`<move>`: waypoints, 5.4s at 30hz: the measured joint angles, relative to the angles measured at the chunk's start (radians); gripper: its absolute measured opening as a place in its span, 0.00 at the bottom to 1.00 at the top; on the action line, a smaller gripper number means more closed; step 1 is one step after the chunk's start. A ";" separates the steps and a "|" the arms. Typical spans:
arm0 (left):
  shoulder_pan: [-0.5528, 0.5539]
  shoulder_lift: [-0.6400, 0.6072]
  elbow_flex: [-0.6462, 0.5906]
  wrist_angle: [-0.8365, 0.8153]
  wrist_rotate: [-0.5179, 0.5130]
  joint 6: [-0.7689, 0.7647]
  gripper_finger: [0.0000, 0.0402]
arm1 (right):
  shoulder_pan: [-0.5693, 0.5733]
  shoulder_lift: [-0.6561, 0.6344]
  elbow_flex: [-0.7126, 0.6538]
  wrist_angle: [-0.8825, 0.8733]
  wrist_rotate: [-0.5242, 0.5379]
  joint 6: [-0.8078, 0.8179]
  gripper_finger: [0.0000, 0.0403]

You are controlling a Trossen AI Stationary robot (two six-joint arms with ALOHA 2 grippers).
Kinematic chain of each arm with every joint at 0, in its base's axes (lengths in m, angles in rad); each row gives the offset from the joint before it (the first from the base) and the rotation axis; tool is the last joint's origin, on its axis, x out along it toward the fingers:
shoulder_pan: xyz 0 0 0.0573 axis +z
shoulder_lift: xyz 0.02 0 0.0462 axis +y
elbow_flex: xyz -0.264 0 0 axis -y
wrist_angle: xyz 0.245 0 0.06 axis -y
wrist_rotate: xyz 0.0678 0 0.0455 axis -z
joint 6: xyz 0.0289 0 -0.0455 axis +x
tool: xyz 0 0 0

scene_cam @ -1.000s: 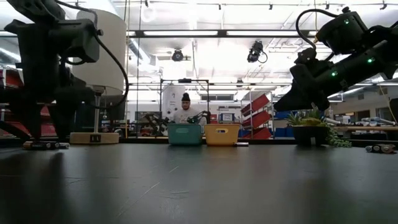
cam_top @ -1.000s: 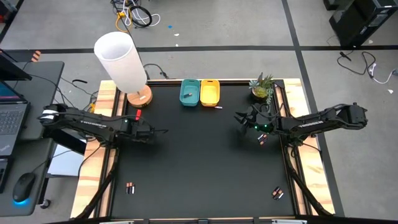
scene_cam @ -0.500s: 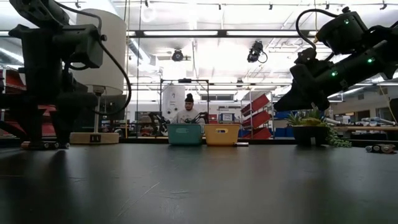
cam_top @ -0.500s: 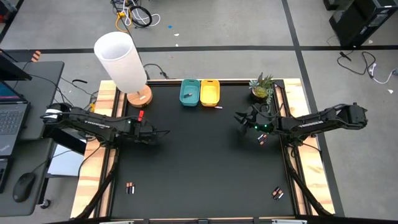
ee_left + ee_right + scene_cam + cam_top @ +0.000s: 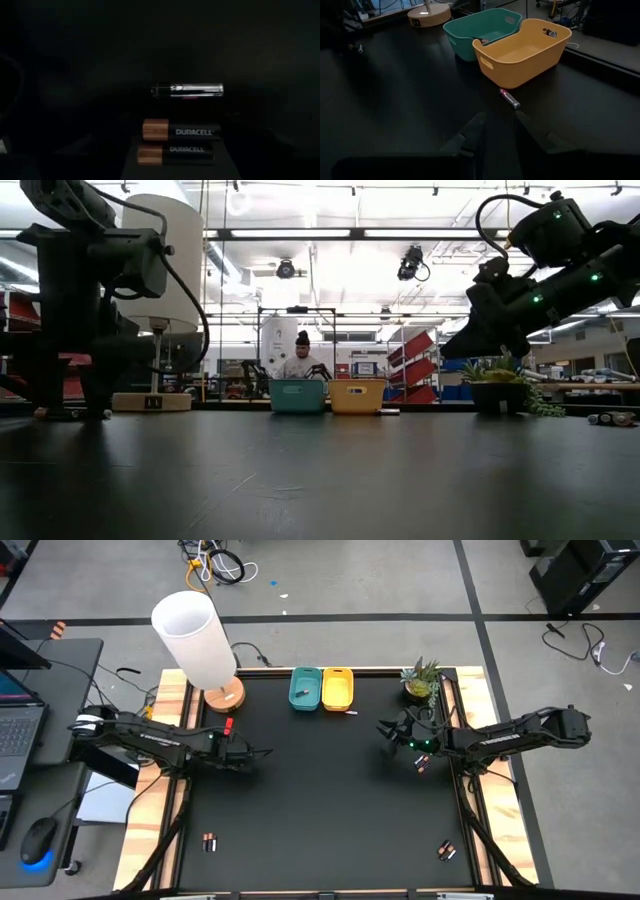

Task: Sort batteries
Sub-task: Put the gold black battery into the blue bin

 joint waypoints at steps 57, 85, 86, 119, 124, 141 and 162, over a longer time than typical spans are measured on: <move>0.350 0.063 0.286 0.306 0.015 0.496 0.62 | 0.000 0.000 0.000 0.000 0.000 -0.003 0.22; 0.474 0.375 0.437 1.010 0.044 1.210 0.62 | -0.006 0.000 0.000 -0.006 0.000 -0.033 0.22; 0.475 0.388 0.437 1.021 0.023 1.244 0.62 | -0.006 0.000 0.000 -0.006 0.000 -0.035 0.22; 0.527 0.504 0.435 1.036 0.149 1.203 0.72 | -0.006 0.000 0.000 0.001 0.003 -0.053 0.22; 0.500 0.504 0.435 1.036 0.170 1.197 0.72 | -0.006 0.000 0.000 0.001 0.003 -0.055 0.22; 0.326 0.354 0.526 0.628 0.173 1.264 0.67 | -0.010 0.000 0.000 0.000 0.003 -0.056 0.22; 0.082 0.330 0.583 -0.371 0.169 1.371 0.62 | -0.010 0.000 0.000 -0.003 0.003 -0.056 0.22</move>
